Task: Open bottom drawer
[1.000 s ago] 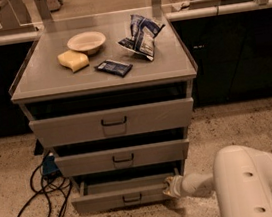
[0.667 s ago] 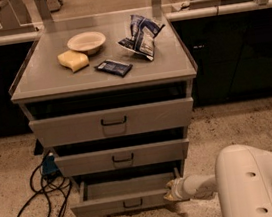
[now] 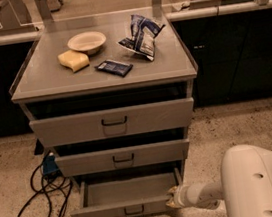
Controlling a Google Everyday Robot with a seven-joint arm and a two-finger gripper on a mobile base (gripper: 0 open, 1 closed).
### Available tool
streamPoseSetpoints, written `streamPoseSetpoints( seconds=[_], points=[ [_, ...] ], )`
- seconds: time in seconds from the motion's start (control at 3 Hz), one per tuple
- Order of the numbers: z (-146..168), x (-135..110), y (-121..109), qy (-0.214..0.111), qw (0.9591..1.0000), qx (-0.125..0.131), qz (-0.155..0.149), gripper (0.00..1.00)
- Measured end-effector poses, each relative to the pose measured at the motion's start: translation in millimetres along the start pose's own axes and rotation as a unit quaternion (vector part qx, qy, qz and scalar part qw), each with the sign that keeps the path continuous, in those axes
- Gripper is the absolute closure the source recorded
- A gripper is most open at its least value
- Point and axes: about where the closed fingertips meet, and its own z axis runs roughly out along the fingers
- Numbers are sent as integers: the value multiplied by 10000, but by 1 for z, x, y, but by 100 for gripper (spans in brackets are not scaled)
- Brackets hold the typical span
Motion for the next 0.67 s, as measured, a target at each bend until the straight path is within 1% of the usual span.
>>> streamPoseSetpoints(
  seconds=[0.33,0.67],
  points=[
    [-3,-3,0,-49,10000,55,-56,100],
    [-12,10,23,-11,9999,107,-16,100]
  ],
)
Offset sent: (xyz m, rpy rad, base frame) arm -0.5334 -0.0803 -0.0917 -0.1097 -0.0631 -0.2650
